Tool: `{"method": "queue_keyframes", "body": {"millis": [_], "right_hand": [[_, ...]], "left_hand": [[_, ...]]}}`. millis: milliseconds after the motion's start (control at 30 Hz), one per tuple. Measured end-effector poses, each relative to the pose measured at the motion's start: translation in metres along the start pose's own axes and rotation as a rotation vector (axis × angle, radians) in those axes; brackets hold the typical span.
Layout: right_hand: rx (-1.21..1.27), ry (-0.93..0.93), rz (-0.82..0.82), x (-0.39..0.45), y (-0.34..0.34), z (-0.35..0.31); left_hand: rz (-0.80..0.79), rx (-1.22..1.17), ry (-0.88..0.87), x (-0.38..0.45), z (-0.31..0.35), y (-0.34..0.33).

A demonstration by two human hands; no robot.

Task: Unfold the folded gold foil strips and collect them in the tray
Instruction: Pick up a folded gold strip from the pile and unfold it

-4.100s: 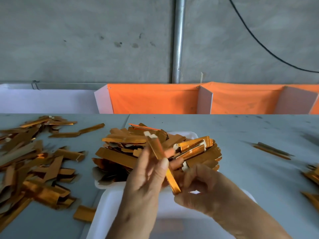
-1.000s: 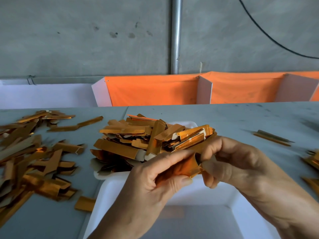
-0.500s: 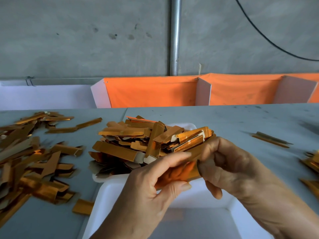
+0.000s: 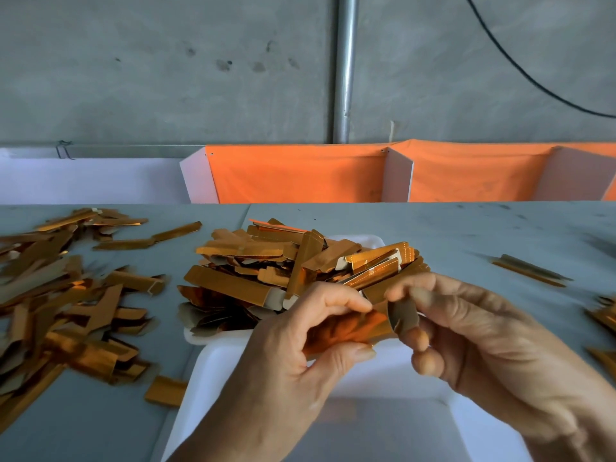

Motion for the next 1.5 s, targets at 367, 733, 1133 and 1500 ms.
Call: {"method": "queue_keyframes", "body": {"millis": [367,733,1133,1500], "right_hand": [[-0.257,0.024,0.046,0.0,0.0,-0.001],[-0.461,-0.009,0.123,-0.002,-0.002,-0.005],[-0.449,0.072,0.101,0.001,-0.001,-0.005],[-0.241,0.1,0.064,0.001,0.003,-0.001]], "left_hand": [[0.025,0.115,-0.021,-0.001,0.004,-0.003],[0.107,0.266,-0.053,-0.002,0.004,-0.004],[0.205,0.506,-0.28,-0.002,0.014,-0.007],[0.166,0.36,-0.362,-0.003,0.015,-0.003]]}}
Point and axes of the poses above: each hand's wrist, its own x-axis towards the middle knuckle, its own y-axis out of the back of the hand, z = x × y, the point moved 4 cm from there along x, towards the middle knuckle, and after that the axes turned 14 degrees about y, right-handed, at the moved point
